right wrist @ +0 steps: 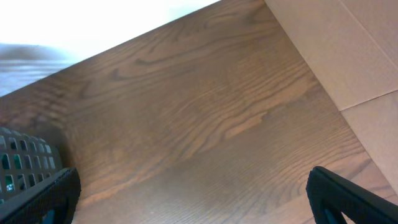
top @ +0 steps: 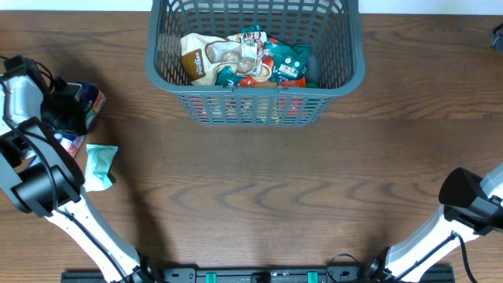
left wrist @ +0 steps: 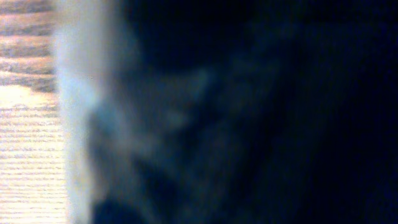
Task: Pack container
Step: 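Move the left gripper to the blue box and grasp it, then lift the blue box with the left gripper over the basket, then drop the blue box into the basket and withdraw the left gripper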
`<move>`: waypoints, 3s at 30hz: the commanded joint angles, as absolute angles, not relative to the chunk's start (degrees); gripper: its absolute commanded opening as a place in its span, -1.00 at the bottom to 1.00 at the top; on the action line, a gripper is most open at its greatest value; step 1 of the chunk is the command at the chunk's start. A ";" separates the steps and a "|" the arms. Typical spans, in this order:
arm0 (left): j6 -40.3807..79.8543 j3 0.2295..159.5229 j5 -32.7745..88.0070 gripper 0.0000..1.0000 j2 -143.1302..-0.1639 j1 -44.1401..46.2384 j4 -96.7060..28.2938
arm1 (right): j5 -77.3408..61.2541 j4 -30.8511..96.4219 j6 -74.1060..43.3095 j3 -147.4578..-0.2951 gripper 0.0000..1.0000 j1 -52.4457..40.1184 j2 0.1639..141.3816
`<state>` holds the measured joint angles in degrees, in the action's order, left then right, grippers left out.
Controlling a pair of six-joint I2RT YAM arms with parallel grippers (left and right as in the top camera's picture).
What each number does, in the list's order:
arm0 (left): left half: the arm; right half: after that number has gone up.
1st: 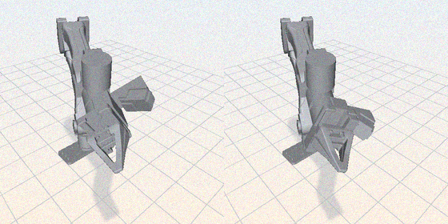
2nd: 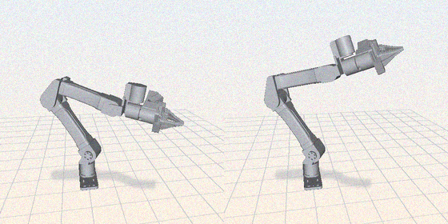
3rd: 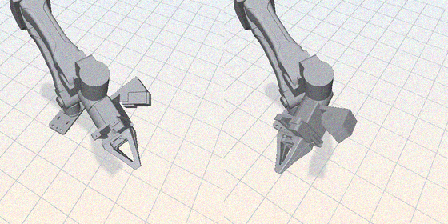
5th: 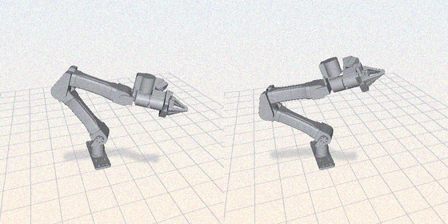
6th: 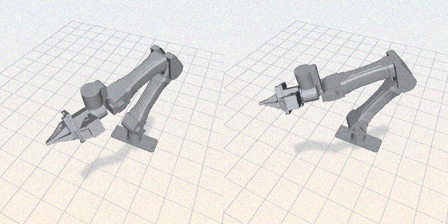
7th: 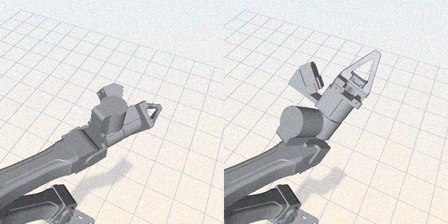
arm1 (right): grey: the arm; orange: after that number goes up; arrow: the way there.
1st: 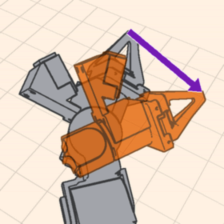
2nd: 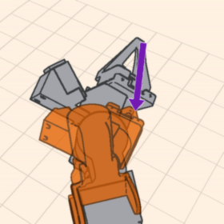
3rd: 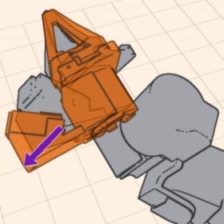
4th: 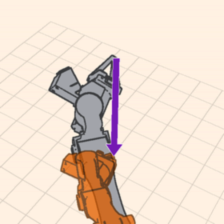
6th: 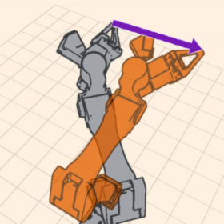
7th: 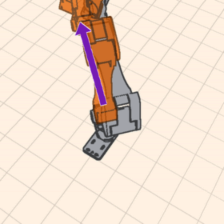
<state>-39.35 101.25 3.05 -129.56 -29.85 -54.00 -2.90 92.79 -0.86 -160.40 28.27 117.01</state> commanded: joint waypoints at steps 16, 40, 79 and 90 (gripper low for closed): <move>-20.14 110.96 7.42 -0.89 -113.14 -26.09 -65.04 | -1.50 95.50 -1.65 -160.27 0.98 28.47 117.32; -61.06 128.49 8.56 -0.88 -105.69 20.45 -47.40 | -1.54 97.27 -1.63 -160.27 0.98 28.42 117.32; -47.70 128.51 0.03 0.97 -114.78 22.33 -44.18 | -2.15 97.27 -1.19 -160.27 0.98 28.42 117.32; -20.29 128.51 -11.68 0.97 -90.70 10.37 -65.10 | -2.15 97.27 -1.21 -160.27 0.98 28.42 117.32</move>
<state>-32.38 128.49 -7.90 -93.03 14.70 -61.14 -1.91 97.10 -0.86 -160.40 28.27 117.01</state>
